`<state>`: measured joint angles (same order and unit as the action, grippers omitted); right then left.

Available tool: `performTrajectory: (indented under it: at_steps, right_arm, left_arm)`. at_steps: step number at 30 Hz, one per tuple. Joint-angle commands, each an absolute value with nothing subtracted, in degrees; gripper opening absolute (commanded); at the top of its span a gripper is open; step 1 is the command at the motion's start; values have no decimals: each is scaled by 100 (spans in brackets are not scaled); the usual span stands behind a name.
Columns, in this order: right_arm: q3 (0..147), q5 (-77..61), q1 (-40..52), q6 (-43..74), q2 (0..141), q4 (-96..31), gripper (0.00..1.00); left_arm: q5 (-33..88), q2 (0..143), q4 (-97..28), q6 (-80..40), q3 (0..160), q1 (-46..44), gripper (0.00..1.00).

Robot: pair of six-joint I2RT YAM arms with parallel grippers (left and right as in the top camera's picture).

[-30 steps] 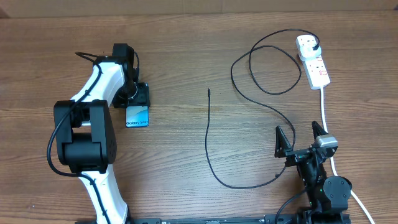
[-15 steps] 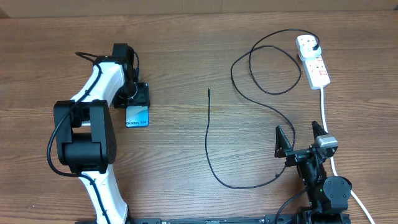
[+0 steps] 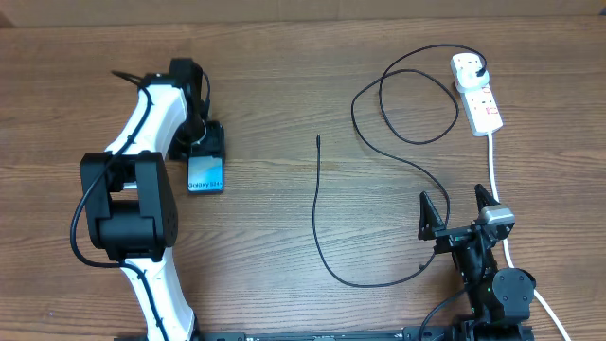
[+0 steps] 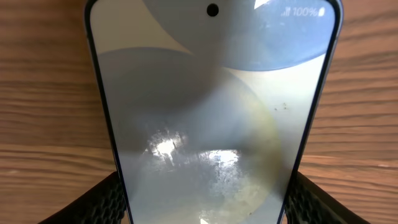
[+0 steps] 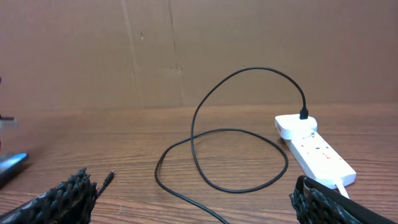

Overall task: Plug charger to phone and switch on socket
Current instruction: 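Lift the phone upright with the left gripper, then carry the phone toward the table center with the left gripper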

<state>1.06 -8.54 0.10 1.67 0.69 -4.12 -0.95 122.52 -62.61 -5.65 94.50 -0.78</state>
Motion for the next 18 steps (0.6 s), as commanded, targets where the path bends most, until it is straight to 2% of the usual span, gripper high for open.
performTrajectory:
  at_steps: [1, 13, 18]
  right_arm:
    - [45, -794, 43, 163, 16, -395, 100]
    - [45, -794, 43, 163, 16, -395, 100]
    - [45, -794, 43, 163, 16, -395, 100]
  left_arm:
    - [-148, 12256, -6466, -604, 10001, -56, 45]
    - [-145, 12256, -7074, -646, 10925, -56, 38]
    - [-145, 12254, -7236, -648, 11279, -67, 31]
